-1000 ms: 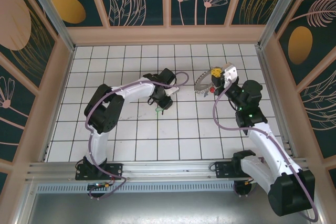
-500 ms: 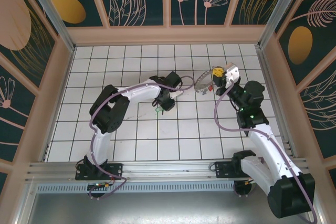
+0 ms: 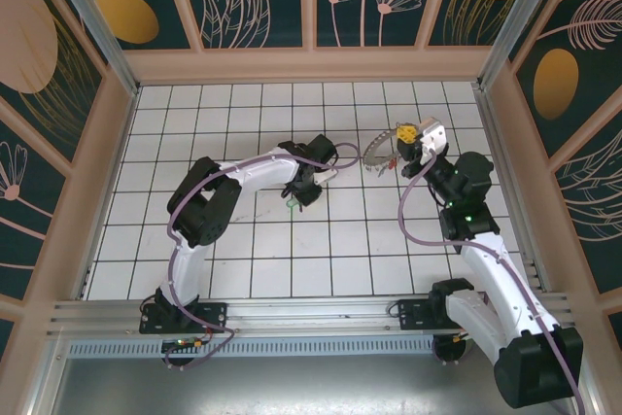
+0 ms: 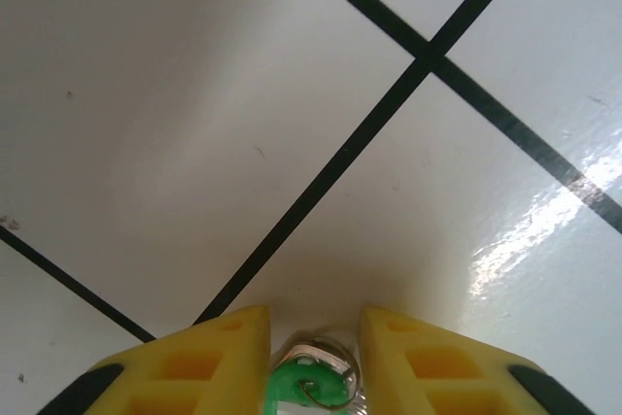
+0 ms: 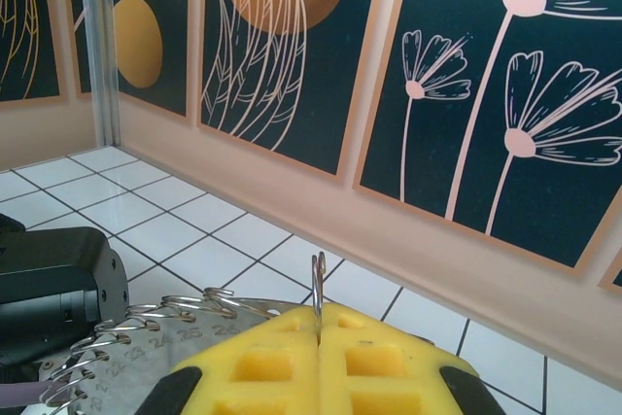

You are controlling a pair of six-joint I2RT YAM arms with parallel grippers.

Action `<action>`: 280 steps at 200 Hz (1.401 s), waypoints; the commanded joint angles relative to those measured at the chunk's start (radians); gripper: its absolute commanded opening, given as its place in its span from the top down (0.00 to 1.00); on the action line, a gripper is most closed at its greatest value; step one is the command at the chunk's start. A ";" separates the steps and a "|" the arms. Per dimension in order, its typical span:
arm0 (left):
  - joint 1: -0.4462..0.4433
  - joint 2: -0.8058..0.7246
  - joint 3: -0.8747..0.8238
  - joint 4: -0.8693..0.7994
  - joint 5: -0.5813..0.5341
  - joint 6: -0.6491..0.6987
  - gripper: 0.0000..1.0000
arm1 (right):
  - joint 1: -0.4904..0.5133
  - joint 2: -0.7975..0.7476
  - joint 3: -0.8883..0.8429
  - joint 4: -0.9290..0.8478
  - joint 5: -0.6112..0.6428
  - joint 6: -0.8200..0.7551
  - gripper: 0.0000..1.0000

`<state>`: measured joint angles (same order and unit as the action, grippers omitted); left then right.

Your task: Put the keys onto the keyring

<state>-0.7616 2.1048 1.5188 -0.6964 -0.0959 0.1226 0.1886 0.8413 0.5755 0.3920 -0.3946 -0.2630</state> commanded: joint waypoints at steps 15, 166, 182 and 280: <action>-0.004 -0.017 -0.002 -0.049 -0.047 0.014 0.62 | -0.009 -0.022 -0.005 0.051 -0.021 0.001 1.00; -0.007 -0.013 -0.031 -0.061 -0.036 0.056 0.69 | -0.015 -0.022 -0.007 0.058 -0.027 0.003 1.00; -0.007 -0.004 -0.014 -0.066 -0.068 0.046 0.75 | -0.015 -0.027 -0.008 0.051 -0.026 0.000 1.00; -0.003 -0.016 0.008 -0.078 -0.095 0.035 0.88 | -0.017 -0.041 -0.021 0.050 -0.022 -0.001 1.00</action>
<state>-0.7658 2.0869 1.5066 -0.7380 -0.1593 0.1650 0.1818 0.8185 0.5575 0.3916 -0.3985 -0.2626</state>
